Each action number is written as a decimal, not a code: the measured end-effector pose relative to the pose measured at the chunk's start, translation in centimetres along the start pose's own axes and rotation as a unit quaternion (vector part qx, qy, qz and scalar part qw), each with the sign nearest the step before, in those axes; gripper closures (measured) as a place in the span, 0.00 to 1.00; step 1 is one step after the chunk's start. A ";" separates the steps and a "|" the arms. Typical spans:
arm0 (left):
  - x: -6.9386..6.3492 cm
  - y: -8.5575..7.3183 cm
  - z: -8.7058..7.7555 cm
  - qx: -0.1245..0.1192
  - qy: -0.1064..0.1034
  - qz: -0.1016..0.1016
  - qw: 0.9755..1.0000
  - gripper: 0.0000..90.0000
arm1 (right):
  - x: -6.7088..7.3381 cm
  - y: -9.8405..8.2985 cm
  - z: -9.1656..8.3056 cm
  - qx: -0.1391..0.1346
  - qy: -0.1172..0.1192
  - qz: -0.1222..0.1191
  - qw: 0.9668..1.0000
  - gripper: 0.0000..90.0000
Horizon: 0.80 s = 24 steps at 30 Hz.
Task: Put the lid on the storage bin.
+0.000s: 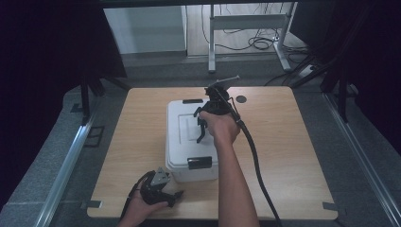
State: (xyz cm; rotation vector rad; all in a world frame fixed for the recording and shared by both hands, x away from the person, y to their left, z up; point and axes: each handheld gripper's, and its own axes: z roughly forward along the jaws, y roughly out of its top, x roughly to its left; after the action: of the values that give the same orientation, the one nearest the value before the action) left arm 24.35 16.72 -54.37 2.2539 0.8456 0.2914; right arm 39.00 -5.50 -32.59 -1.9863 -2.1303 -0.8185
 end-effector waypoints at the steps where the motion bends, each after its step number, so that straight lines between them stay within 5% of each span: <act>1: 0.0 0.0 0.0 0.000 0.000 0.000 1.000 0.13 | 0.1 0.0 0.2 0.000 0.001 0.002 1.000 0.95; 15: 0.0 0.1 0.1 0.001 -0.002 0.003 1.000 0.13 | -0.5 0.0 2.3 0.000 0.010 0.018 1.000 0.95; 24: 0.0 0.1 0.1 0.001 -0.002 0.003 1.000 0.13 | -0.4 -0.4 3.2 0.002 -0.010 0.016 1.000 0.95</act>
State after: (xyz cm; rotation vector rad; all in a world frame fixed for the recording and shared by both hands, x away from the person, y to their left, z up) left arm 24.46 16.64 -54.36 2.2583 0.8367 0.2894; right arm 39.50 -4.45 -35.59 -2.0302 -2.1025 -0.7930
